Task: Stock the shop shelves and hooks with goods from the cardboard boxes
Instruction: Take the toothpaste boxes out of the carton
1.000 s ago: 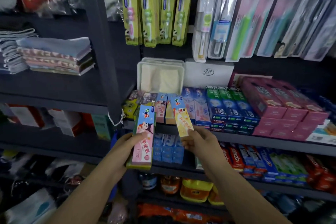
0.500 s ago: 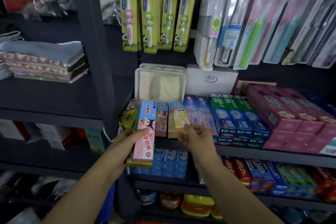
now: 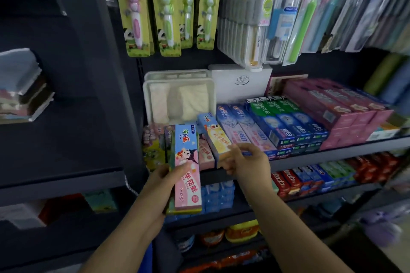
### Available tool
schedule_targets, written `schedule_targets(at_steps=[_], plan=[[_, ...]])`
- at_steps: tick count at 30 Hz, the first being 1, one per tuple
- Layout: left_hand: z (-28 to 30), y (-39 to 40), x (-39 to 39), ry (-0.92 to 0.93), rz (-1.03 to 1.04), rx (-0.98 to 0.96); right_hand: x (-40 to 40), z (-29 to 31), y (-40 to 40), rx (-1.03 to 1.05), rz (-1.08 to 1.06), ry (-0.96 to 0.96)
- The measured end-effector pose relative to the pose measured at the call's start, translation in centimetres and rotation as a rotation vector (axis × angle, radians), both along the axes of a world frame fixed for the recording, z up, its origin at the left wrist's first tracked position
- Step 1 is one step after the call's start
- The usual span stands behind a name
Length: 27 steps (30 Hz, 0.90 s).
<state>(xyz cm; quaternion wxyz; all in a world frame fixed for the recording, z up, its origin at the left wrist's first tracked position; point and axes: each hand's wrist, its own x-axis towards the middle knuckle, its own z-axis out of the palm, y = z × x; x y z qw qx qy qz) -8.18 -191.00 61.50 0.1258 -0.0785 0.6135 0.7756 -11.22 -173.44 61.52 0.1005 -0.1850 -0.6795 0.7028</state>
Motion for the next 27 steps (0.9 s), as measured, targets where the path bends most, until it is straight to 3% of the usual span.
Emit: schedule_targets(at_steps=[5, 9, 11, 14, 17, 27], plan=[[0.1, 0.2, -0.1, 0.004, 0.009, 0.022, -0.2, 0.6, -0.1, 0.032, -0.009, -0.004], [0.3, 0.7, 0.1, 0.003, 0.035, 0.057, 1.9, 1.5, 0.2, 0.312, -0.052, 0.041], [0.4, 1.0, 0.4, 0.016, 0.058, 0.067, 3.9, 1.9, -0.2, 0.386, 0.067, 0.08], [0.9, 1.8, 0.8, 0.054, 0.093, 0.074, 6.3, 2.1, -1.7, 0.416, 0.392, -0.037], [1.2, 2.5, 1.0, 0.048, 0.118, 0.062, 6.9, 1.9, -2.0, 0.475, 0.5, -0.15], [0.6, 2.2, 0.5, -0.006, 0.202, -0.021, 5.8, 3.3, 0.6, 0.219, 0.416, -0.124]])
